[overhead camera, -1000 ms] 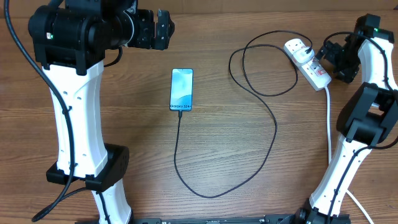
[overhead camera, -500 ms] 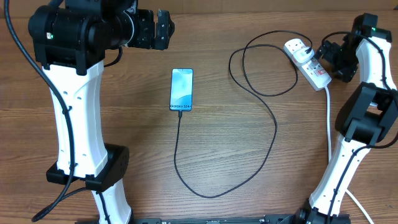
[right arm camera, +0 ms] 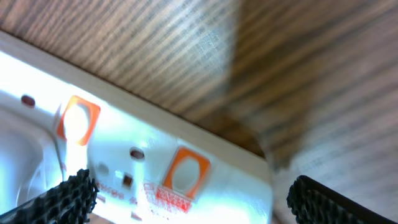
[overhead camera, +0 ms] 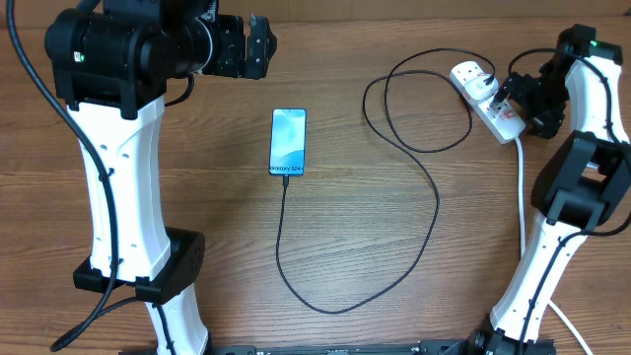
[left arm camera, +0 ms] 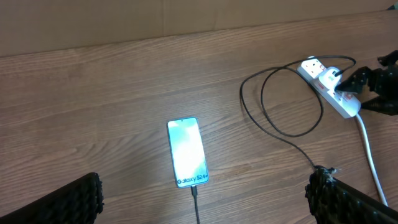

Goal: Plug charger to phone and switch on socket

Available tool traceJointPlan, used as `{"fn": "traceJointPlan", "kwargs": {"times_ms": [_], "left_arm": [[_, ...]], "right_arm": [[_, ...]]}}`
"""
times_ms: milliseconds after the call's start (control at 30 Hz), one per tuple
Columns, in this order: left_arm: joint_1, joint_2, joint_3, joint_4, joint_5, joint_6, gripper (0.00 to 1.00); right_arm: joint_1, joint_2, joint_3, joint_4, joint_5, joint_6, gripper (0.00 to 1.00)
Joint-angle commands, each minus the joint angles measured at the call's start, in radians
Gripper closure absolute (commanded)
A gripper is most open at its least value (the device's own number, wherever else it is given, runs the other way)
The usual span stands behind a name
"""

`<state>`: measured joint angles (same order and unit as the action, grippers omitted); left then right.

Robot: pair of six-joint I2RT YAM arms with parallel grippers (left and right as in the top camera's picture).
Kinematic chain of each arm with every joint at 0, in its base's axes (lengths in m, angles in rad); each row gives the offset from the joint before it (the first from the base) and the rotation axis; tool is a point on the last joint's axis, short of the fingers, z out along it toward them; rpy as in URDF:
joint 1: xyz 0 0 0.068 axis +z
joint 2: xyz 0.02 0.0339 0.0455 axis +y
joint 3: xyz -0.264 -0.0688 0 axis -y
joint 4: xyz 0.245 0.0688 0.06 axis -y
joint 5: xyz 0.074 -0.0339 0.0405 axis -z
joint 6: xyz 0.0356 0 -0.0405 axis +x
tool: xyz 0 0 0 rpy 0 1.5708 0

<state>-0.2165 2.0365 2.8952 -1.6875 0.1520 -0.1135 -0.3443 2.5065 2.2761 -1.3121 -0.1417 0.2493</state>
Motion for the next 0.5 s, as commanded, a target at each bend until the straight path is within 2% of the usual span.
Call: {"fn": "traceJointPlan", "kwargs": {"times_ms": [0, 133, 467], "left_arm": [[0.002, 0.004, -0.001, -0.002, -0.006, -0.006, 0.00], [0.002, 0.004, -0.001, -0.002, -0.006, -0.006, 0.00], [0.002, 0.004, -0.001, -0.002, -0.006, -0.006, 0.00]], "right_arm": [[-0.027, -0.182, 0.032, -0.024, 0.016, 0.017, 0.00], [-0.042, -0.337, 0.032, -0.102, 0.011, 0.070, 0.00], [-0.010, -0.672, 0.032, -0.330, 0.006, 0.069, 0.00]]}}
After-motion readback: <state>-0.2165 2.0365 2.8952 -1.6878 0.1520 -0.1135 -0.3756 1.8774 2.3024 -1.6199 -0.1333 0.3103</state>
